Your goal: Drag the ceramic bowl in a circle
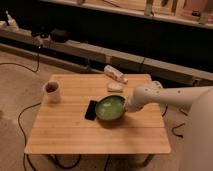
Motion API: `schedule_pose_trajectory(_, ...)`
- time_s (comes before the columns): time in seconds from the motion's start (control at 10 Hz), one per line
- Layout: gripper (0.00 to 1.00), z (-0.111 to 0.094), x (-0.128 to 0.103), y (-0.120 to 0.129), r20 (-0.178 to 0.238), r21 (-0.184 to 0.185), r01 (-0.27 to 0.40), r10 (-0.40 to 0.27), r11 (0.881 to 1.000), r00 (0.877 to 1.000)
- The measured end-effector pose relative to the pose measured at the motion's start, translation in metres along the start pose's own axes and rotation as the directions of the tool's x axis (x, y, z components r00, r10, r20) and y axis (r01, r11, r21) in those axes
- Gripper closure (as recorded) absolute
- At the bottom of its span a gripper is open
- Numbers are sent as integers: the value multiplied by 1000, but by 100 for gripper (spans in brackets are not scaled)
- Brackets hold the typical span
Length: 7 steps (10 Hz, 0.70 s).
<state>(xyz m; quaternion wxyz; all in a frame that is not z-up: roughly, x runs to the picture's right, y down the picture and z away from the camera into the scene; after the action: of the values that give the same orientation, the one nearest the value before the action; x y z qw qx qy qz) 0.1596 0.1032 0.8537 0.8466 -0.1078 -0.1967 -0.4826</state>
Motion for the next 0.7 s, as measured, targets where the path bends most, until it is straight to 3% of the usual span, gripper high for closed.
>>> schedule_pose_trajectory(0.2,86,-7,31,20,-30,0,-60,60,998,998)
schedule_pose_trajectory(0.4,86,-12,45,54,-45,-20,-119,118,993,992)
schedule_pose_trajectory(0.7,86,-18,7,113,-9,-60,-200,200,978,980)
